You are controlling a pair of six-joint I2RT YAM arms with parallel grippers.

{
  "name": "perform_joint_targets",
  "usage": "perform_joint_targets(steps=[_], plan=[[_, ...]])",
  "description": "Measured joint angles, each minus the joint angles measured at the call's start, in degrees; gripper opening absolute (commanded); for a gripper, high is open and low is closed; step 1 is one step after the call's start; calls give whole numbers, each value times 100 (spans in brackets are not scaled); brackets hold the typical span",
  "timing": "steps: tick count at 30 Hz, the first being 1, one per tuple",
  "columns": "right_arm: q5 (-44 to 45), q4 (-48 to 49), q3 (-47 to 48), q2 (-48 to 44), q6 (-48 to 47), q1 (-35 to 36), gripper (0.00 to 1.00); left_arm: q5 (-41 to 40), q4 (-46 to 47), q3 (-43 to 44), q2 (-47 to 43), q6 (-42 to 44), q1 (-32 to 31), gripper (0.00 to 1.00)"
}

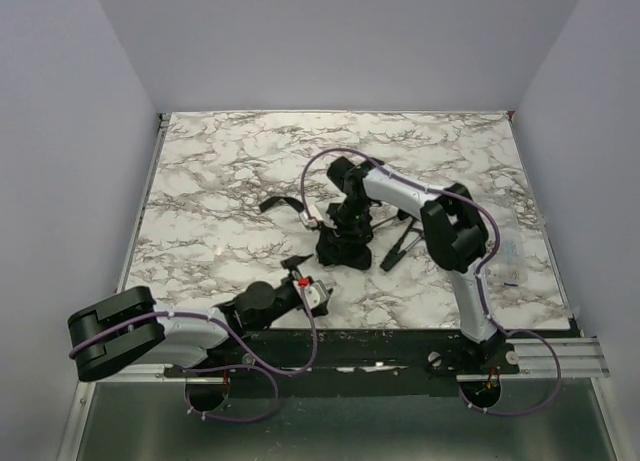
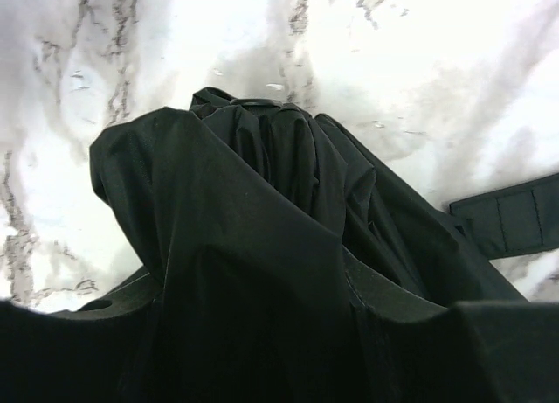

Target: Put away the umbrella

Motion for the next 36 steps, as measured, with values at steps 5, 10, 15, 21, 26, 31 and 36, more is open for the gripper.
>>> perform_joint_targets(steps=[5, 10, 15, 21, 26, 31, 36], plan=[[-9, -273, -72, -33, -31, 57, 46, 2, 481, 116, 227, 103, 0, 99], [-105, -776, -74, 17, -26, 162, 47, 0, 887, 313, 885, 411, 0, 99], [-306, -1436, -271, 72, 22, 221, 48, -7, 1408, 428, 1818, 695, 42, 99], [-356, -2138, -496, 203, 251, 175, 49, 494, 2197, 579, 2608, 503, 57, 98], [-509, -2129, -1036, 46, 684, 184, 49, 553, 2308, 433, 2369, 254, -267, 98], [-546, -1615, -1696, -407, 1126, 210, 48, 348, 1834, 186, 1432, -48, -542, 96], [-466, -1051, -2081, -850, 1443, 260, 48, 173, 1032, 197, 535, -326, -911, 96]])
